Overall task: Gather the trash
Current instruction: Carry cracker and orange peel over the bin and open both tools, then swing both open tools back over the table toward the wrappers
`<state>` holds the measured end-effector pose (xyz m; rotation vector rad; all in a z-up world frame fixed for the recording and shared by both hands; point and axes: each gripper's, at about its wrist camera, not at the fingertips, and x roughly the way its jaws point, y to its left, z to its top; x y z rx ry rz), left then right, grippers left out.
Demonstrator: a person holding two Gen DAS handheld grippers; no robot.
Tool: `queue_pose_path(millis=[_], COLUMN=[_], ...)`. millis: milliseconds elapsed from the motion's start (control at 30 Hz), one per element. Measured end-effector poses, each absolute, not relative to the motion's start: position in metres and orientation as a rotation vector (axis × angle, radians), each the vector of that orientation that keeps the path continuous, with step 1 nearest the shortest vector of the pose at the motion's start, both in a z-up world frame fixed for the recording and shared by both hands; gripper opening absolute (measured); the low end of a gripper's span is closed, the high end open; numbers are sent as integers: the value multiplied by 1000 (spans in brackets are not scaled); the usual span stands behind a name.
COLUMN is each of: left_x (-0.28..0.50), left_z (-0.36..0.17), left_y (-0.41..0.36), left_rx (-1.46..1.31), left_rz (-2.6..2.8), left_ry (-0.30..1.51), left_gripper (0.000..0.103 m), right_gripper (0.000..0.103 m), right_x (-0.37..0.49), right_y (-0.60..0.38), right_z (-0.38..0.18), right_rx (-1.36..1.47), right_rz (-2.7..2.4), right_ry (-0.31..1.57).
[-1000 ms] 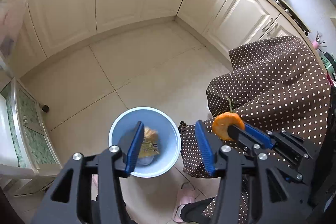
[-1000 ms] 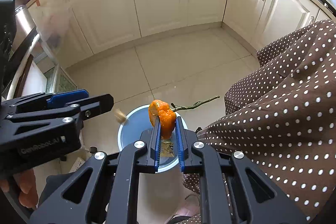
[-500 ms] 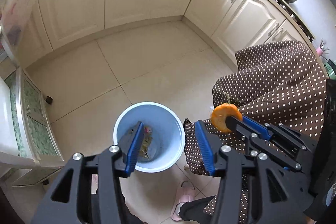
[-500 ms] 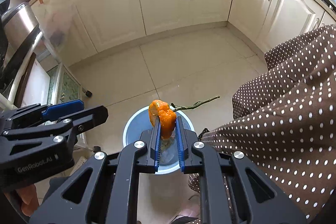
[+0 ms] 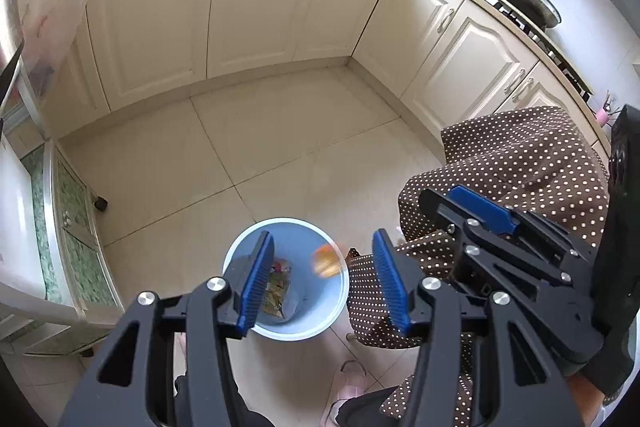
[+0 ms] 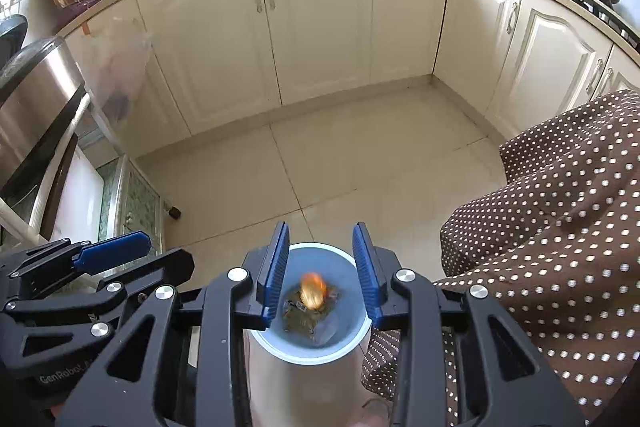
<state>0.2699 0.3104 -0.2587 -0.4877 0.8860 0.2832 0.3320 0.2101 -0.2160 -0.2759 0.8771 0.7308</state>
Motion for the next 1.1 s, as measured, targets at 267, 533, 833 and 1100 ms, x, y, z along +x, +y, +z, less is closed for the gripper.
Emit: queue_pose_path(millis=[267, 533, 833, 1100], left_x=[257, 256, 284, 339], left_z=[-218, -158, -116, -115], left_y=[287, 222, 94, -18], left_rx=[-459, -363, -229, -129], left_rz=[245, 139, -109, -266], left_ry=[817, 729, 718, 780], left_gripper=[50, 53, 61, 66], right_gripper=[36, 41, 48, 50], right_x=[313, 296, 293, 318], right_y=[173, 98, -46, -157], right_z=[-164, -97, -50, -62], right_rx=[-274, -214, -111, -49], right_rz=[679, 581, 363, 147], right_ry=[780, 650, 554, 599])
